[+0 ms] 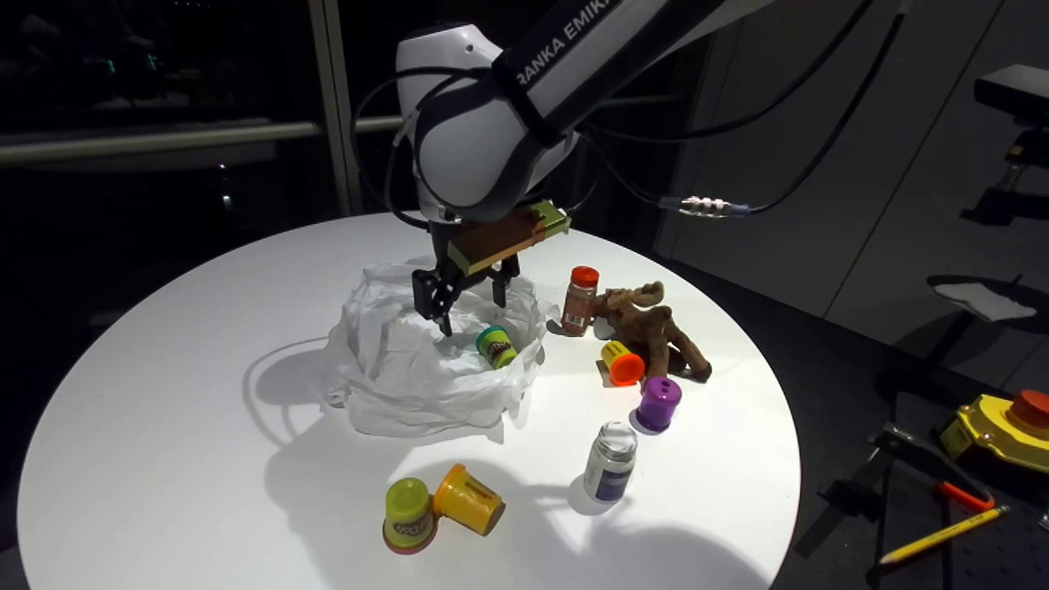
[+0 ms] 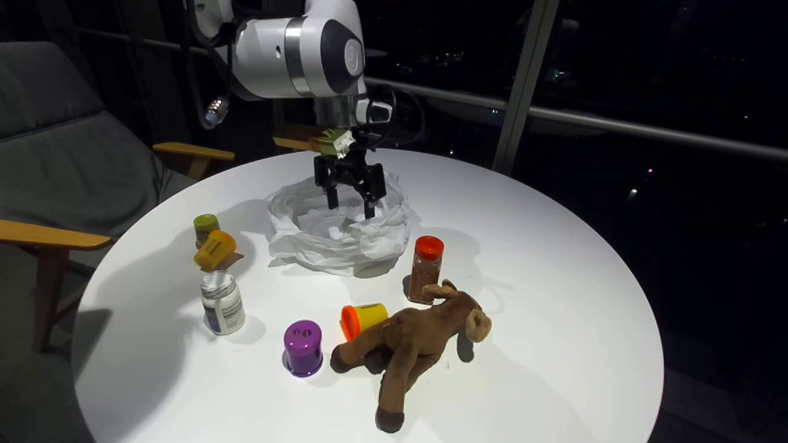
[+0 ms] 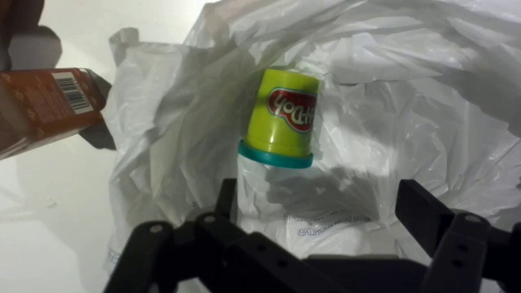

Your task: Remove the contents from the white plastic and put them on the table

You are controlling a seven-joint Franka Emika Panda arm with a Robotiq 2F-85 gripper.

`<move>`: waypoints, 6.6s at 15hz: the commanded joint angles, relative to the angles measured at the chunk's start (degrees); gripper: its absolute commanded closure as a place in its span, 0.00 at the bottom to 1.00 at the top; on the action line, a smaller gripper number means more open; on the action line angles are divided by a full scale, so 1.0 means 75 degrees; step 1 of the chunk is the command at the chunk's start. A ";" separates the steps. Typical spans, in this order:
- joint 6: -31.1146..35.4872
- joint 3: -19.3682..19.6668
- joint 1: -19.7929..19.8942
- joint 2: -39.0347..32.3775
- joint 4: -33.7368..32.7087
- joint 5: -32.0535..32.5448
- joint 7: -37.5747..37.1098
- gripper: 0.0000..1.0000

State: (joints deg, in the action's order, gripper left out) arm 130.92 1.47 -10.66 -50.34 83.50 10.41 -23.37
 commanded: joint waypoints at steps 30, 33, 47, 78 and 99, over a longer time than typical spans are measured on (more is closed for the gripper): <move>-0.1202 0.0439 -0.0380 0.0447 0.0228 -0.0192 -0.0673 0.83; -0.1281 0.0677 -0.0774 0.1244 0.0764 0.0155 -0.1177 0.83; -0.0928 -0.0336 -0.1559 0.5327 0.6046 0.1009 -0.4973 0.83; 0.1524 -0.0043 -0.0286 0.3869 0.6726 0.0042 -0.3386 0.00; -0.0258 -0.1449 -0.0045 0.8065 0.6866 0.0443 -0.1760 0.00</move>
State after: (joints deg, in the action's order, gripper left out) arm 129.00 -7.15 -13.35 10.13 135.06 14.27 -36.93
